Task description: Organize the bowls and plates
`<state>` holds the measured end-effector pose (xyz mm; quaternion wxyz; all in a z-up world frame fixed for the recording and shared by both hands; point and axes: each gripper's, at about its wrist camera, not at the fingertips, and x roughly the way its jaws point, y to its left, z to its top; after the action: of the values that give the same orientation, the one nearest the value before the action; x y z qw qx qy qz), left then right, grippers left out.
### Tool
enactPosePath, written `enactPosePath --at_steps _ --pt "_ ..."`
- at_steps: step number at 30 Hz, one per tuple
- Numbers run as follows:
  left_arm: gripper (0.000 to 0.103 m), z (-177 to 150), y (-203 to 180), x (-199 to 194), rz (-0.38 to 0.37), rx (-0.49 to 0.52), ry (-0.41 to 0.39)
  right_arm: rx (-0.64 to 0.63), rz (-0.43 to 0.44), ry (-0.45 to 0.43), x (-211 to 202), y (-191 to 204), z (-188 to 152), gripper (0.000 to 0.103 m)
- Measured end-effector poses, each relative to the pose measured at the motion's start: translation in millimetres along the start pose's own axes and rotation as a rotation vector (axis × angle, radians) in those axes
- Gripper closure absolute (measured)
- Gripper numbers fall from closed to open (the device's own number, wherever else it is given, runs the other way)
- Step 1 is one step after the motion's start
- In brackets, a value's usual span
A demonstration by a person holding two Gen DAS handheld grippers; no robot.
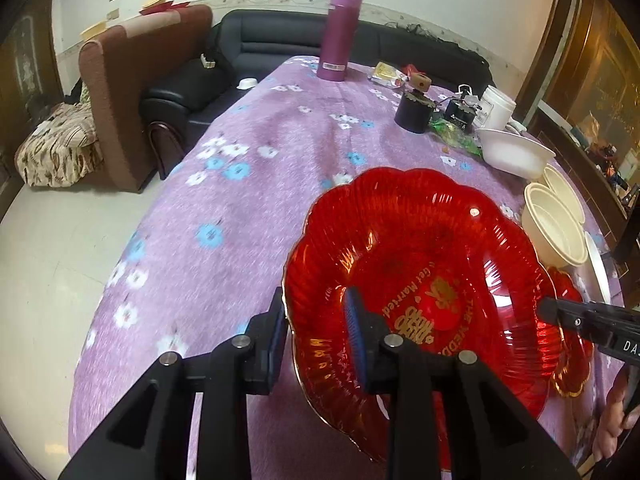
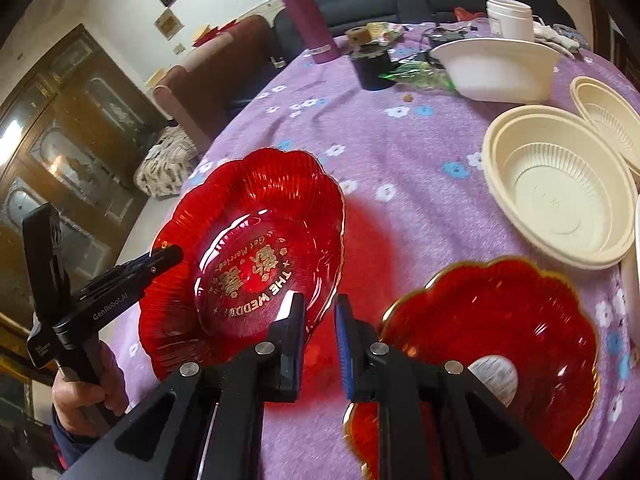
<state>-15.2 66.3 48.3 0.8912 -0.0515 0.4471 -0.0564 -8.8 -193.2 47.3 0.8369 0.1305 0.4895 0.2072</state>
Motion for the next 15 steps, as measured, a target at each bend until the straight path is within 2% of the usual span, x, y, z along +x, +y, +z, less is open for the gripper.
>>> enactPosePath --at_steps 7,15 --pt "0.076 -28 20 -20 0.019 -0.046 0.002 -0.042 0.056 0.033 2 20 -17 0.086" --pt "0.076 -40 24 -21 0.033 -0.054 0.005 -0.061 0.060 0.053 10 26 -25 0.086"
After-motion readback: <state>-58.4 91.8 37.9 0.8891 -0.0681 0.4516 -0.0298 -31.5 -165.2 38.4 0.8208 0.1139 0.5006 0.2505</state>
